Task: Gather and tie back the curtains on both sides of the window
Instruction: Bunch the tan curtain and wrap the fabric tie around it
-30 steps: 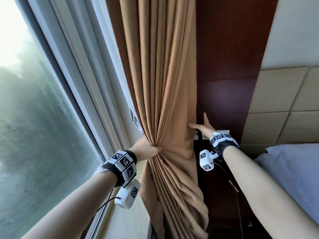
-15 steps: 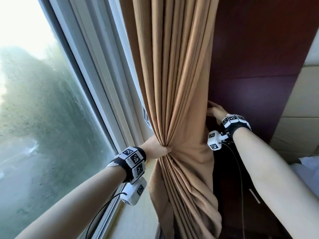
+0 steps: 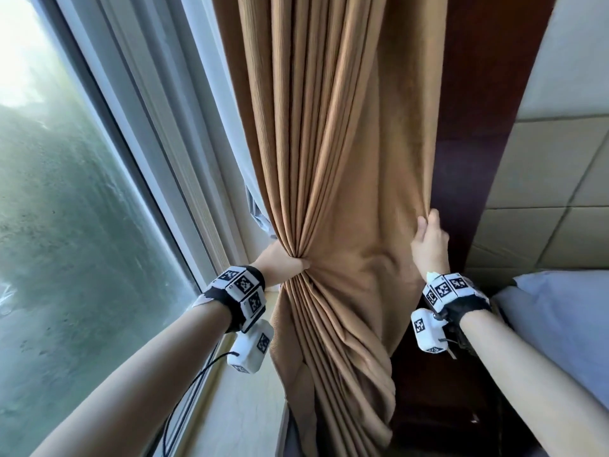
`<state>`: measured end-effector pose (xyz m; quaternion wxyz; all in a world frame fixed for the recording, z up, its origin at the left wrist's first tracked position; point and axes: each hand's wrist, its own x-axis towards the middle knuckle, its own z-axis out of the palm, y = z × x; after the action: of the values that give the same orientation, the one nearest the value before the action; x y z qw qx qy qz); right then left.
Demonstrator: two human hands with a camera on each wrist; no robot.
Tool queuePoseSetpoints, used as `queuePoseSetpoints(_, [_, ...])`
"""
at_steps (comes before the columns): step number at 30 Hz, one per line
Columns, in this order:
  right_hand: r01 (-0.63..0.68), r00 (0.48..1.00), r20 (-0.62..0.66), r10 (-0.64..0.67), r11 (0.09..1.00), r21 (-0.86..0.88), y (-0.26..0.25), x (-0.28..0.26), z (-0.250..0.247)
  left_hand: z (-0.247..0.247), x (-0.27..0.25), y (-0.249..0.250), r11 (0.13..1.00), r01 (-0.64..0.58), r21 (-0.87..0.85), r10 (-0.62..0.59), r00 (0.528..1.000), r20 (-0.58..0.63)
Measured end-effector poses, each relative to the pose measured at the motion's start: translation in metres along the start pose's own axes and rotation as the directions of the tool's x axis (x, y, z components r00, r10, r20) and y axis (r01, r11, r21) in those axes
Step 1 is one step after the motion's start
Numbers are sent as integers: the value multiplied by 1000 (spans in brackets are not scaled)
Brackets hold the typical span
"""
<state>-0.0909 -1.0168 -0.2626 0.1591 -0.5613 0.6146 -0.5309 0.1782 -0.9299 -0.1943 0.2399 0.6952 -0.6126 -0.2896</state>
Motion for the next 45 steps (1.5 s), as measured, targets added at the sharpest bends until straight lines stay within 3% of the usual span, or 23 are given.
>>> queuePoseSetpoints(5, [-83,996,17,82,995,53,-8,-58,-33,10,-3,9,998,-53,19,54,998,-12])
queuePoseSetpoints(10, [20,1000,15,-21,1000,13,-23,-104,-28,23,-15,15,991,-106,82,108,994,-12])
queuePoseSetpoints(15, [34,978,204,-30,999,-19,-53,-140,1,33,-30,24,984,-138,116,139,990,-3])
queuePoseSetpoints(19, [107,966,252,-56,975,-193,-61,-148,22,33,-30,25,990,-135,33,130,985,110])
queuePoseSetpoints(21, [174,956,284,-75,924,-342,-64,-151,26,29,-29,25,992,-103,-67,114,974,196])
queuePoseSetpoints(23, [270,935,335,-115,845,-462,-64,-155,30,26,-30,27,995,-89,-52,99,963,251])
queuePoseSetpoints(26, [367,891,429,-147,791,-489,-58,-158,40,29,-28,27,995,-90,47,83,988,132])
queuePoseSetpoints(29, [397,826,542,-151,840,-371,-58,-156,42,34,-27,25,975,-118,189,130,990,-49])
queuePoseSetpoints(31, [427,754,627,-197,872,-240,-60,-150,35,30,-27,23,970,-120,211,140,987,-81])
queuePoseSetpoints(33, [344,684,698,-211,937,-53,-59,-137,22,25,-24,18,973,-104,208,122,990,-74])
queuePoseSetpoints(35, [151,660,731,-171,984,94,-53,-118,10,21,-24,13,973,-89,214,101,994,-44])
queuePoseSetpoints(38, [-11,731,681,-44,997,77,-38,-75,-3,17,-28,11,976,-93,198,95,995,-1])
queuePoseSetpoints(39, [-80,753,658,9,994,77,-31,-57,-6,16,-27,11,975,-100,197,101,995,5])
queuePoseSetpoints(41, [-261,742,656,138,961,93,-22,-22,-10,12,-24,8,978,-94,186,93,996,14])
queuePoseSetpoints(43, [-442,672,700,242,889,118,-17,8,-8,10,-21,6,978,-101,180,99,995,20])
queuePoseSetpoints(45, [-509,638,726,256,848,149,-20,27,-2,9,-21,7,982,-97,161,95,995,24])
